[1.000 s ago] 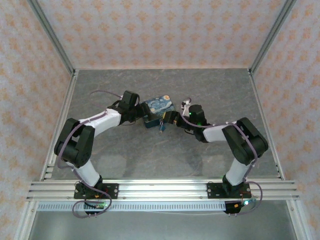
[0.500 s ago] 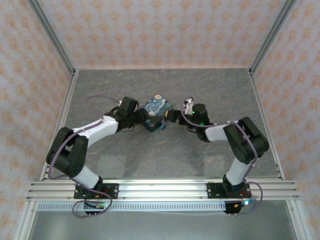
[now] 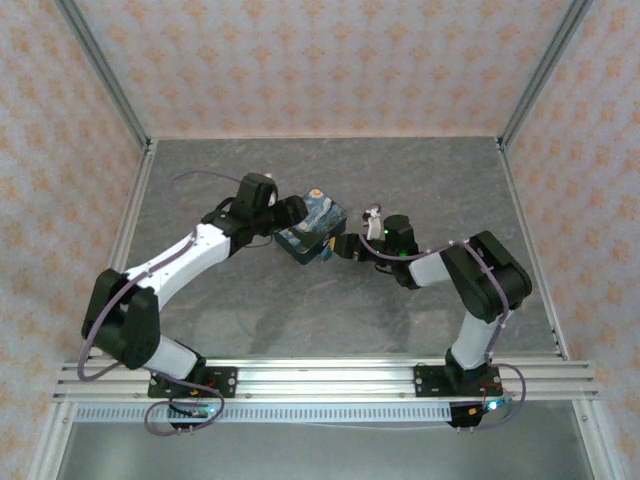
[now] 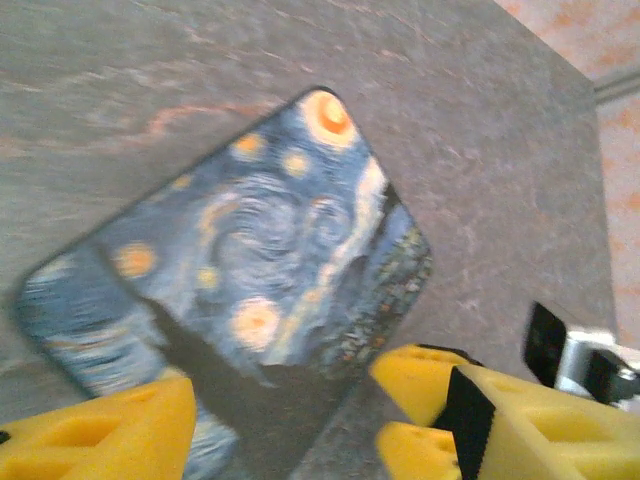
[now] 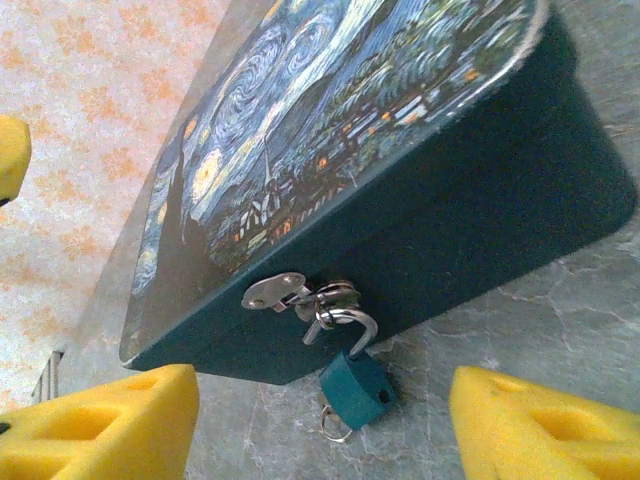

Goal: Unlock the padlock with the key

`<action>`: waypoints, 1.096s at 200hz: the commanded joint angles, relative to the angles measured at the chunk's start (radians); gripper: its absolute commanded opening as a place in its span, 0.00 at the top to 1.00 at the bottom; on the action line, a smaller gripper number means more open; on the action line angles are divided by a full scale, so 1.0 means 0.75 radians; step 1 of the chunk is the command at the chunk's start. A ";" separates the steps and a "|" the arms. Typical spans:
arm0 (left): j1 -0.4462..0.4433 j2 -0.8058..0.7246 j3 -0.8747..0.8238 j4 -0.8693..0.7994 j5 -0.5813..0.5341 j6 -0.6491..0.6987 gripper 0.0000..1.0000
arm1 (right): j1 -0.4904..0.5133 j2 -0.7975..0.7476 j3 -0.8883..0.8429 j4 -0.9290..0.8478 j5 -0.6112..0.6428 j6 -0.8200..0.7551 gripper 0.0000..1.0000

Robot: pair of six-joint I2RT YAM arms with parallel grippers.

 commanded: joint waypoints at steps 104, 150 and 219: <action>-0.060 0.288 0.184 -0.026 0.132 0.044 0.36 | 0.035 0.206 0.137 0.156 -0.119 -0.016 0.34; -0.060 0.324 0.185 -0.042 0.101 0.036 0.37 | 0.052 0.225 0.128 0.201 -0.153 -0.016 0.36; -0.059 0.331 0.159 -0.031 0.084 0.020 0.37 | 0.054 0.227 0.119 0.236 -0.164 -0.009 0.47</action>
